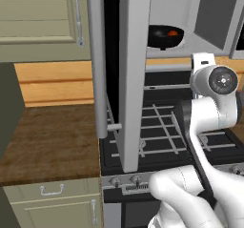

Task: Pick the tomato from the sink and place it in the bowl. Then pick the bowl and place it in the microwave. Then close the microwave door and press the start button.

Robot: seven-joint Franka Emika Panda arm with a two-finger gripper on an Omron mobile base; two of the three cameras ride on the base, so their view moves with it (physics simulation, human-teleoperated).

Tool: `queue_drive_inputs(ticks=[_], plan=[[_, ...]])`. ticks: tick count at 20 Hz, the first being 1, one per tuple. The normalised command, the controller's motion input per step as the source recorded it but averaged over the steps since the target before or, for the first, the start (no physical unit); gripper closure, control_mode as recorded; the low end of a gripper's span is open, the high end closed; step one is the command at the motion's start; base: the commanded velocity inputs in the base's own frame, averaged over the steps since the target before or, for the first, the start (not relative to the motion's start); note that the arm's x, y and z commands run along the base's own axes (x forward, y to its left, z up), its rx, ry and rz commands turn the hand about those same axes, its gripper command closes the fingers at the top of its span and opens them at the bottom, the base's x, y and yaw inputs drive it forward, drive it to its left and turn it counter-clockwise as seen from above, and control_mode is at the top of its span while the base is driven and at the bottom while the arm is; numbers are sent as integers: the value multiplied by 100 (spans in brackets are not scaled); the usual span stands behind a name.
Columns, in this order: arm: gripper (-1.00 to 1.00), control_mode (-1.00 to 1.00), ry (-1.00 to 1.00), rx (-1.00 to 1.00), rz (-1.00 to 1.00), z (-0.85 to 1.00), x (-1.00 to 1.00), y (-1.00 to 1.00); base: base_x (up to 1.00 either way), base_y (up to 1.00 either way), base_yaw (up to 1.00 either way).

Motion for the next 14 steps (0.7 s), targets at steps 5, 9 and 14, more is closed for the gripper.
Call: queue_drive_inputs(ticks=[5, 9, 14], plan=[[-100, -100, 1, -5, -10, 0, -29, 0, 0, 0, 0], [-100, -100, 1, -10, -5, 0, -27, 0, 0, 0, 0], [-100, -100, 0, -15, 0, -2, -17, 0, 0, 0, 0]])
